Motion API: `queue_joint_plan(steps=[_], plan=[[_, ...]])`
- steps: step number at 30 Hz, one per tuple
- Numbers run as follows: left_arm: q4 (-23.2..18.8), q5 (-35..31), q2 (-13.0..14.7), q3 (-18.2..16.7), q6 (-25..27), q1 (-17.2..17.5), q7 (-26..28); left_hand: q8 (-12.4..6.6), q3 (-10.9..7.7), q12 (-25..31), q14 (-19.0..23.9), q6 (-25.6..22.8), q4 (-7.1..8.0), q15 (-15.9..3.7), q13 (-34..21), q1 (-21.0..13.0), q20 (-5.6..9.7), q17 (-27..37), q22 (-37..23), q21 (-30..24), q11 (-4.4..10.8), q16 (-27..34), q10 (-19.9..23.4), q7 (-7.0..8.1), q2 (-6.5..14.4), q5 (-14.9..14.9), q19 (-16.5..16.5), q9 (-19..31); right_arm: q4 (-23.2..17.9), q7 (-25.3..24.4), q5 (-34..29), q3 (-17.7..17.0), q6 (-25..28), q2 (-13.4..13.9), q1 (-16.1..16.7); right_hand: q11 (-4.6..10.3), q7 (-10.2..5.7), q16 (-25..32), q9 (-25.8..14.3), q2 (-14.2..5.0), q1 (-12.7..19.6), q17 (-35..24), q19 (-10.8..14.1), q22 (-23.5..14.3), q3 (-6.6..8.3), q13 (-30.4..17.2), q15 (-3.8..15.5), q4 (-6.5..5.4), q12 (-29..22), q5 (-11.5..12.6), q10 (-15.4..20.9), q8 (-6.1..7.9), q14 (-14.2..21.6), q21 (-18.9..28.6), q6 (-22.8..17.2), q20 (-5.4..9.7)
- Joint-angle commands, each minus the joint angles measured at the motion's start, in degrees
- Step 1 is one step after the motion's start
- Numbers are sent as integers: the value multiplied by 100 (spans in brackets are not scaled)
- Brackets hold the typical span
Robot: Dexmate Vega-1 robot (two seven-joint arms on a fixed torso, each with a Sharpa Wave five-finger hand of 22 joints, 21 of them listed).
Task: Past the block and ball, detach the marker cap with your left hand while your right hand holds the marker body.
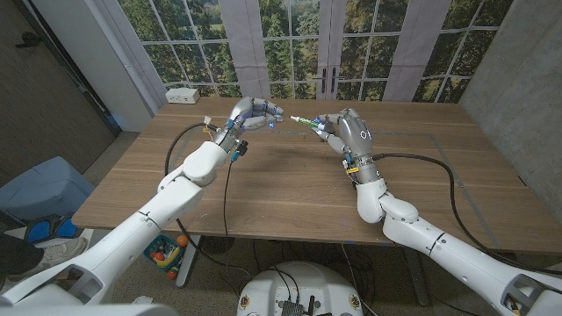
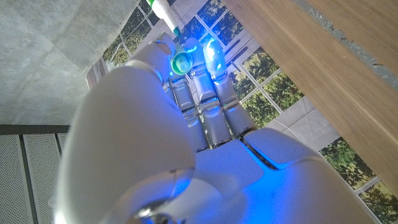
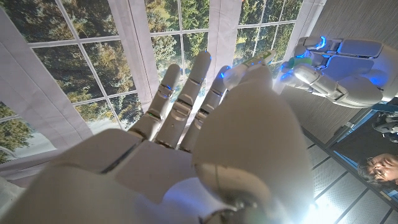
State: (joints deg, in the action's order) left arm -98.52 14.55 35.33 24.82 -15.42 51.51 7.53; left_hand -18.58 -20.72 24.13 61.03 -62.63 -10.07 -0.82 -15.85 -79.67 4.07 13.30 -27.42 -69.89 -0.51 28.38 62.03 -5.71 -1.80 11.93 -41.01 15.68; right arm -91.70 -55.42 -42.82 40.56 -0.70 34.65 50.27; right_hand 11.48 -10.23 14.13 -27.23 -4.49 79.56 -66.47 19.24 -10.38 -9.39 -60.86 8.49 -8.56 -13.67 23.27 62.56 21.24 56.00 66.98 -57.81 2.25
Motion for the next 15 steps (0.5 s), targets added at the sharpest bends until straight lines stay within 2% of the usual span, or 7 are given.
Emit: queue_joint_plan(steps=[1,6,15], plan=[[-337,-1272,-343,-151,35,442,1630,58,-6,-70,992,1,56,-1294,-346,-83,703,32,11,-46,322,-7,219,99,177,52,108,-13,-100,7,-52,-45,75,59,82,41,-13,-11,-1,-518,502,-16,-64,-18,18,1,470,10,-14,-45,32,29,24,18,-41,904],[-486,-1945,-505,-162,327,582,2284,88,2,-94,978,24,64,-1295,-345,-63,702,47,25,-74,359,-13,201,114,193,52,146,-23,-121,9,-86,-53,132,66,98,41,-30,-23,6,-518,512,-22,-95,-19,26,9,473,20,-4,-60,43,20,0,14,-44,900],[-663,-2446,-522,-181,714,706,2664,131,13,-138,962,36,70,-1295,-343,-33,700,80,54,-123,392,-17,172,154,225,48,221,-39,-155,101,-93,-53,215,77,109,41,-35,-24,47,-519,522,-35,-108,-21,51,32,471,29,22,-94,45,-6,3,30,-65,892]])
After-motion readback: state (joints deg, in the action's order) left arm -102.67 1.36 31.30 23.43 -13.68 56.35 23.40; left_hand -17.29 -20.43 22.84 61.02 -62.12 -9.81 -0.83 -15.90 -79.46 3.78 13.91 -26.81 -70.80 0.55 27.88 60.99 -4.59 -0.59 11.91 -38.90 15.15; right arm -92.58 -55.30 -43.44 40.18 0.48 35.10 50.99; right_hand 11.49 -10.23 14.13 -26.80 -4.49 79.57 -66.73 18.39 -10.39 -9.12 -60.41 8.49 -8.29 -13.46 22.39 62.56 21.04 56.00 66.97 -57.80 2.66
